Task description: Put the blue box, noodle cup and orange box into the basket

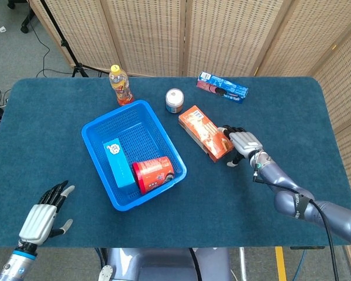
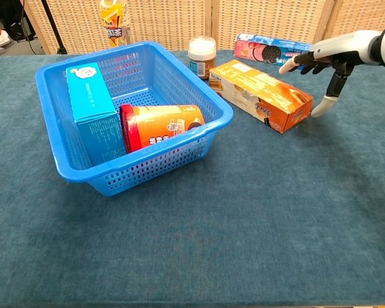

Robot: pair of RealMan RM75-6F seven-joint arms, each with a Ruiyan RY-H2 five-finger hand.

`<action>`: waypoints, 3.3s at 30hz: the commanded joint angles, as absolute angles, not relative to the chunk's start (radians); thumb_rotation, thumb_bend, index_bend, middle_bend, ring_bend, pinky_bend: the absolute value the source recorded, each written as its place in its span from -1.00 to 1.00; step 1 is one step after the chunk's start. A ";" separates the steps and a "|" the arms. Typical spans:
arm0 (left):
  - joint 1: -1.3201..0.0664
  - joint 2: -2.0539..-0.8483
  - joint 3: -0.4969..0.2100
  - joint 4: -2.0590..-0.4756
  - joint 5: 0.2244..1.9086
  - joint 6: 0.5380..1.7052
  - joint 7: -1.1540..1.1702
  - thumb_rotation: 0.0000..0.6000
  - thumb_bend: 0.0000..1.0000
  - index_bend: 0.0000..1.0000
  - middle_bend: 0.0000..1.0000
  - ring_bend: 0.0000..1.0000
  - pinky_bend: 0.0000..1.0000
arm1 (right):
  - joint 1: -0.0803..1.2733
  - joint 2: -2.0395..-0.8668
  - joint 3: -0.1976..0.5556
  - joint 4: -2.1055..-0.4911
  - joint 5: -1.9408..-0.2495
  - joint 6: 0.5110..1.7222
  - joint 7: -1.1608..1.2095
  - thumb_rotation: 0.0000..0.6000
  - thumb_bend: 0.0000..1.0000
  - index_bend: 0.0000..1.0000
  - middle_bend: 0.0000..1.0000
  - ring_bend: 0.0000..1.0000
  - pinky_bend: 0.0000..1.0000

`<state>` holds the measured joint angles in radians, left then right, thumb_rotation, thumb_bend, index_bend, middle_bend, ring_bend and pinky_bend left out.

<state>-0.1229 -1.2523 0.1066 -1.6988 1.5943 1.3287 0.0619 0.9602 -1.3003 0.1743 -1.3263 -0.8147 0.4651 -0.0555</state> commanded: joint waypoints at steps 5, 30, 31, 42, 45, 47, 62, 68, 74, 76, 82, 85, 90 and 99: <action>-0.123 -1.255 0.108 -1.702 1.596 1.329 0.072 1.00 -0.39 -0.85 -1.00 -0.99 -0.75 | 0.940 -1.338 0.183 -1.270 -0.924 0.414 0.025 1.00 -0.69 -1.00 -1.00 -1.00 -0.95; -0.127 -1.236 0.124 -1.725 1.634 1.343 0.037 1.00 -0.38 -0.85 -1.00 -0.99 -0.75 | 0.912 -1.118 0.061 -1.573 -0.961 0.433 -0.004 1.00 -0.48 -0.86 -1.00 -1.00 -0.95; -0.127 -1.235 0.124 -1.726 1.636 1.344 0.035 1.00 -0.38 -0.85 -1.00 -0.99 -0.75 | 0.911 -1.104 0.054 -1.592 -0.954 0.441 -0.009 1.00 -0.48 -0.86 -1.00 -1.00 -0.95; -0.126 -1.225 0.128 -1.736 1.652 1.356 0.021 1.00 -0.38 -0.85 -1.00 -0.99 -0.75 | 0.875 -0.963 -0.006 -1.774 -0.903 0.518 -0.039 1.00 -0.48 -0.86 -1.00 -1.00 -0.95; -0.126 -1.224 0.129 -1.739 1.656 1.360 0.021 1.00 -0.38 -0.85 -1.00 -0.99 -0.75 | 0.868 -0.950 0.000 -1.798 -0.910 0.547 -0.042 1.00 -0.48 -0.86 -1.00 -1.00 -0.95; -0.125 -1.223 0.129 -1.741 1.659 1.363 0.021 1.00 -0.38 -0.85 -1.00 -0.99 -0.75 | 0.866 -0.952 0.009 -1.805 -0.921 0.567 -0.048 1.00 -0.48 -0.86 -1.00 -1.00 -0.95; -0.127 -1.225 0.125 -1.736 1.647 1.355 0.018 1.00 -0.38 -0.85 -1.00 -0.99 -0.75 | 0.933 -1.048 0.041 -1.717 -0.887 0.526 -0.069 1.00 -0.48 -0.86 -1.00 -1.00 -0.95; -0.130 -1.229 0.121 -1.727 1.630 1.343 0.015 1.00 -0.38 -0.85 -1.00 -0.99 -0.75 | 0.973 -1.120 0.054 -1.636 -0.865 0.499 -0.071 1.00 -0.48 -0.86 -1.00 -1.00 -0.95; -0.134 -1.236 0.119 -1.718 1.615 1.329 0.013 1.00 -0.38 -0.85 -1.00 -0.99 -0.75 | 0.990 -1.171 0.049 -1.569 -0.854 0.470 -0.058 1.00 -0.48 -0.86 -1.00 -1.00 -0.95; -0.136 -1.238 0.119 -1.715 1.613 1.325 0.012 1.00 -0.38 -0.85 -1.00 -0.99 -0.75 | 0.987 -1.186 0.045 -1.551 -0.861 0.475 -0.057 1.00 -0.48 -0.86 -1.00 -1.00 -0.95; -0.137 -1.242 0.119 -1.711 1.608 1.319 0.014 1.00 -0.38 -0.85 -1.00 -0.99 -0.75 | 0.987 -1.218 0.066 -1.510 -0.857 0.519 -0.051 1.00 -0.51 -0.92 -1.00 -1.00 -0.97; -0.138 -1.242 0.118 -1.710 1.603 1.316 0.015 1.00 -0.38 -0.85 -1.00 -0.99 -0.75 | 0.996 -1.224 0.076 -1.495 -0.843 0.523 -0.050 1.00 -0.51 -0.94 -1.00 -1.00 -0.98; -0.139 -1.243 0.119 -1.707 1.600 1.311 0.013 1.00 -0.38 -0.85 -1.00 -0.99 -0.75 | 1.004 -1.228 0.067 -1.488 -0.827 0.506 -0.055 1.00 -0.52 -0.94 -1.00 -1.00 -0.98; -0.141 -1.239 0.121 -1.712 1.608 1.315 0.002 1.00 -0.38 -0.85 -1.00 -0.99 -0.75 | 0.987 -1.220 0.015 -1.534 -0.811 0.505 -0.071 1.00 -0.51 -0.94 -1.00 -1.00 -0.98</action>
<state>-0.1406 -1.2387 0.1213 -1.7120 1.6080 1.3145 0.0025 0.9915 -1.2255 0.0218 -1.5237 -0.8146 0.4987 -0.0675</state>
